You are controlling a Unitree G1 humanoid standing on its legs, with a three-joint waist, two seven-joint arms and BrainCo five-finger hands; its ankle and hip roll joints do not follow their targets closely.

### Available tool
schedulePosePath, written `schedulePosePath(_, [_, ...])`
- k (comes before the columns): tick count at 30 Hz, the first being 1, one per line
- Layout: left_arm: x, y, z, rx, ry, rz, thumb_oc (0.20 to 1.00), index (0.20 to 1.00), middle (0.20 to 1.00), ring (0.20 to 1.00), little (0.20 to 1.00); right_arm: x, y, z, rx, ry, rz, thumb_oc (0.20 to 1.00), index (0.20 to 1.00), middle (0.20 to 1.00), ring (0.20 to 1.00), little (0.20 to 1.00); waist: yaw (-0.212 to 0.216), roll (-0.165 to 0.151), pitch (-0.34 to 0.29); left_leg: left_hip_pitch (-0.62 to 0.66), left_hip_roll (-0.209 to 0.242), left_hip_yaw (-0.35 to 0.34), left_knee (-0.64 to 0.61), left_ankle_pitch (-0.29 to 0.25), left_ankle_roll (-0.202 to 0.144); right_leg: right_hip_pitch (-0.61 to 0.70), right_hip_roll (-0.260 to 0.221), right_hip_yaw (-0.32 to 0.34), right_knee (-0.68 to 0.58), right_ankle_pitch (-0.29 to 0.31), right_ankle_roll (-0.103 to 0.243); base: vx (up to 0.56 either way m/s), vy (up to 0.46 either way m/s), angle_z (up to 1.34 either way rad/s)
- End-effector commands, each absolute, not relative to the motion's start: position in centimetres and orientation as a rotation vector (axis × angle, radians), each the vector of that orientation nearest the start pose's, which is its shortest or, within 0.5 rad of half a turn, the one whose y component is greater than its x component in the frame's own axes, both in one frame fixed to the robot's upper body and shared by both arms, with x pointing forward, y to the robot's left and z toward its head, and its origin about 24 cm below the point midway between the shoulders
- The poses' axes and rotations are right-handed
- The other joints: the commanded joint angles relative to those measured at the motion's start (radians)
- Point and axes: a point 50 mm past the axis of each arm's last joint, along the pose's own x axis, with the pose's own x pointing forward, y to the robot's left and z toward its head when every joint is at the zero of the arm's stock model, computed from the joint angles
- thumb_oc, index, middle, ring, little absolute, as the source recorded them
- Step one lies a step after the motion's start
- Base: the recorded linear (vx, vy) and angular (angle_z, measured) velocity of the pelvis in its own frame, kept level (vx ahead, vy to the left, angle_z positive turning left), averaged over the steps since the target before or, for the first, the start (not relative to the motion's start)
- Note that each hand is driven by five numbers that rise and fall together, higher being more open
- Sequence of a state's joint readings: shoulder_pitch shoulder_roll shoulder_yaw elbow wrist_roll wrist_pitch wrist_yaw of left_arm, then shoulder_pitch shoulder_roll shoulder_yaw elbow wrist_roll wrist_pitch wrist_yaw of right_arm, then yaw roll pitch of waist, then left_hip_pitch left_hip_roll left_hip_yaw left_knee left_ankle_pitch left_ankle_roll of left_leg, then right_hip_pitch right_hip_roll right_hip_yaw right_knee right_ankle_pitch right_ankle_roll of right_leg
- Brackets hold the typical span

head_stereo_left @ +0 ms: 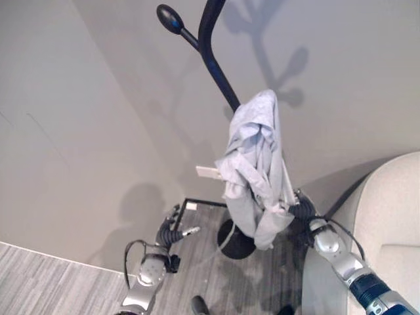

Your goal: Hang the clothes on the sofa on the clothes rack.

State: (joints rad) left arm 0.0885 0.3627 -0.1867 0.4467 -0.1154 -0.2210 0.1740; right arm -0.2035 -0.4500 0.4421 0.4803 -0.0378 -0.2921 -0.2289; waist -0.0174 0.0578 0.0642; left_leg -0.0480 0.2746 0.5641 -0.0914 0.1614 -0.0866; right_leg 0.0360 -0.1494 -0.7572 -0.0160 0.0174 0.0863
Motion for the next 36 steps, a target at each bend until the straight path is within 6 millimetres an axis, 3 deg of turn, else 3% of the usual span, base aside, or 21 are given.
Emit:
schedulePosePath(1, [21.8,22.0,-3.8,0.248,0.255,0.112,1.000,1.000,1.000,1.000,1.000,26.2,-16.6,-1.3,-0.538,0.057,0.227,0.200,0.200,0.200,0.200,0.200,0.015,-0.015,-0.009,0.073,0.124,0.047,0.025,0.075,-0.141,-0.041,-0.010,0.055,0.012,-0.036,-0.002,0.00,0.028,0.04])
schedulePosePath(5, [21.1,21.7,-5.5,0.230,0.329,0.136,1.000,1.000,1.000,1.000,1.000,25.0,-16.4,-3.5,-0.546,0.148,0.237,0.200,0.200,0.200,0.200,0.200,0.009,-0.020,-0.017,0.076,0.115,0.043,0.024,0.068,-0.137,-0.035,-0.015,0.055,0.010,-0.030,0.004,0.00,0.000,0.00])
schedulePosePath(6, [21.0,21.3,-5.8,0.213,0.338,0.138,1.000,1.000,1.000,1.000,1.000,23.8,-16.4,-5.4,-0.536,0.238,0.241,0.200,0.200,0.200,0.200,0.200,0.005,-0.021,-0.019,0.077,0.113,0.040,0.025,0.062,-0.135,-0.033,-0.018,0.057,0.009,-0.027,0.007,-0.01,0.031,0.03])
schedulePosePath(8, [21.1,21.1,-5.9,0.211,0.338,0.132,1.000,1.000,1.000,1.000,1.000,23.3,-16.3,-6.1,-0.547,0.268,0.255,0.200,0.200,0.200,0.200,0.200,0.003,-0.023,-0.019,0.077,0.110,0.040,0.024,0.058,-0.132,-0.033,-0.020,0.056,0.008,-0.023,0.008,0.00,0.000,0.00])
schedulePosePath(10, [21.1,20.5,-6.1,0.168,0.347,0.124,1.000,1.000,1.000,1.000,1.000,21.7,-16.2,-8.0,-0.558,0.363,0.263,0.200,0.200,0.200,0.200,0.200,-0.007,-0.021,-0.017,0.079,0.102,0.037,0.024,0.049,-0.129,-0.035,-0.025,0.063,0.010,-0.018,0.012,-0.01,0.042,0.02])
schedulePosePath(17, [20.9,19.8,-7.3,0.185,0.402,0.113,1.000,1.000,1.000,1.000,1.000,20.9,-16.0,-9.6,-0.469,0.474,0.205,0.200,0.200,0.200,0.200,0.200,-0.021,-0.023,-0.021,0.079,0.080,0.037,0.022,0.024,-0.116,-0.034,-0.044,0.067,0.005,0.002,0.023,-0.01,0.048,0.00])
schedulePosePath(18, [20.8,19.7,-7.6,0.193,0.420,0.110,1.000,1.000,1.000,1.000,1.000,21.0,-16.0,-9.5,-0.461,0.468,0.201,0.275,0.275,0.275,0.275,0.275,-0.024,-0.024,-0.021,0.079,0.077,0.036,0.022,0.021,-0.115,-0.034,-0.047,0.067,0.003,0.005,0.026,-0.01,0.054,0.01])
schedulePosePath(19, [20.6,19.6,-7.9,0.198,0.435,0.107,1.000,1.000,1.000,1.000,1.000,21.1,-16.0,-9.4,-0.454,0.461,0.193,0.827,0.827,0.827,0.827,0.827,-0.025,-0.025,-0.022,0.080,0.074,0.036,0.022,0.018,-0.113,-0.033,-0.049,0.068,0.002,0.008,0.028,-0.01,0.054,0.02])
schedulePosePath(20, [20.3,19.6,-8.4,0.194,0.462,0.113,1.000,1.000,1.000,1.000,1.000,21.3,-16.1,-9.2,-0.440,0.454,0.179,1.000,1.000,1.000,1.000,1.000,-0.028,-0.026,-0.023,0.080,0.071,0.035,0.022,0.016,-0.112,-0.033,-0.052,0.070,0.001,0.011,0.030,0.00,0.055,0.01])
schedulePosePath(26, [17.4,20.8,-11.5,0.173,0.660,0.205,1.000,1.000,1.000,1.000,1.000,22.6,-17.3,-7.4,-0.434,0.360,0.101,1.000,1.000,1.000,1.000,1.000,-0.041,-0.046,-0.036,0.087,0.056,0.032,0.022,-0.001,-0.104,-0.028,-0.064,0.082,-0.003,0.029,0.044,0.00,0.047,0.01])
schedulePosePath(29, [16.8,21.2,-12.0,0.162,0.693,0.228,1.000,1.000,1.000,1.000,1.000,22.7,-17.6,-7.0,-0.432,0.343,0.082,1.000,1.000,1.000,1.000,1.000,-0.043,-0.050,-0.037,0.090,0.054,0.034,0.021,-0.004,-0.102,-0.028,-0.065,0.084,-0.005,0.032,0.046,0.00,0.040,-0.03])
schedulePosePath(31, [13.4,22.9,-13.9,0.151,0.855,0.341,1.000,1.000,1.000,1.000,1.000,23.0,-19.1,-5.6,-0.401,0.274,-0.006,1.000,1.000,1.000,1.000,1.000,-0.050,-0.072,-0.046,0.100,0.046,0.040,0.022,-0.017,-0.097,-0.032,-0.067,0.097,-0.007,0.044,0.054,0.01,0.066,0.00])
schedulePosePath(34, [11.9,23.5,-14.5,0.155,0.921,0.374,1.000,1.000,1.000,1.000,1.000,22.9,-19.5,-5.0,-0.394,0.244,-0.030,1.000,1.000,1.000,1.000,1.000,-0.052,-0.085,-0.050,0.109,0.041,0.049,0.022,-0.024,-0.093,-0.036,-0.068,0.109,-0.005,0.047,0.057,0.01,0.037,-0.11])
schedulePosePath(36, [9.9,24.2,-15.1,0.117,0.994,0.443,1.000,1.000,1.000,1.000,1.000,22.9,-20.2,-4.2,-0.391,0.210,-0.061,1.000,1.000,1.000,1.000,1.000,-0.057,-0.103,-0.053,0.121,0.036,0.060,0.022,-0.033,-0.089,-0.040,-0.070,0.124,-0.006,0.055,0.063,0.00,0.044,-0.24])
